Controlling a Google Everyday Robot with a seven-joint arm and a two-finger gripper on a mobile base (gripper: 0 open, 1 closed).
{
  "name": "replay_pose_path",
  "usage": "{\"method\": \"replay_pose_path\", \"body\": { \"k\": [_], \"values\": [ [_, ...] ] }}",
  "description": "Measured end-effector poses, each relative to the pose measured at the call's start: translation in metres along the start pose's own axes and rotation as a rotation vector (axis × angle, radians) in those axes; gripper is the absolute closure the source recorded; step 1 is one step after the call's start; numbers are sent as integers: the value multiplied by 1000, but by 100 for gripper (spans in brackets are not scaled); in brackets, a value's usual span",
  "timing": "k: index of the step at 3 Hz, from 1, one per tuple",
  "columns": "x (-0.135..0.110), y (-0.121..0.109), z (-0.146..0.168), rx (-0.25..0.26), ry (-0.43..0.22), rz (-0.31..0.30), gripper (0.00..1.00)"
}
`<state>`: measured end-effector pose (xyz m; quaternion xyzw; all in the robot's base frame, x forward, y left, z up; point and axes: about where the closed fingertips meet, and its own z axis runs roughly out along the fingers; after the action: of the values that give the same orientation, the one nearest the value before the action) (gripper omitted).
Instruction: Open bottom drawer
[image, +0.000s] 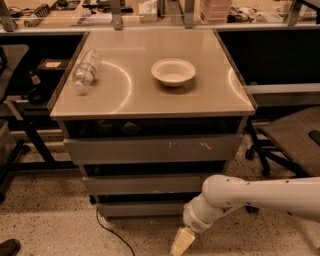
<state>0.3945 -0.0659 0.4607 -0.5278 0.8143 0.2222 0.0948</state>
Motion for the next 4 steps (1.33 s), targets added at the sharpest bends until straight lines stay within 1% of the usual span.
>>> {"method": "replay_pose_path", "body": {
  "k": [1,2,3,4],
  "values": [
    [10,-5,20,-15,14,8,0],
    [36,-70,78,31,36,68,0],
    [36,-70,78,31,36,68,0],
    [40,-80,95,28,19,94,0]
  ]
}}
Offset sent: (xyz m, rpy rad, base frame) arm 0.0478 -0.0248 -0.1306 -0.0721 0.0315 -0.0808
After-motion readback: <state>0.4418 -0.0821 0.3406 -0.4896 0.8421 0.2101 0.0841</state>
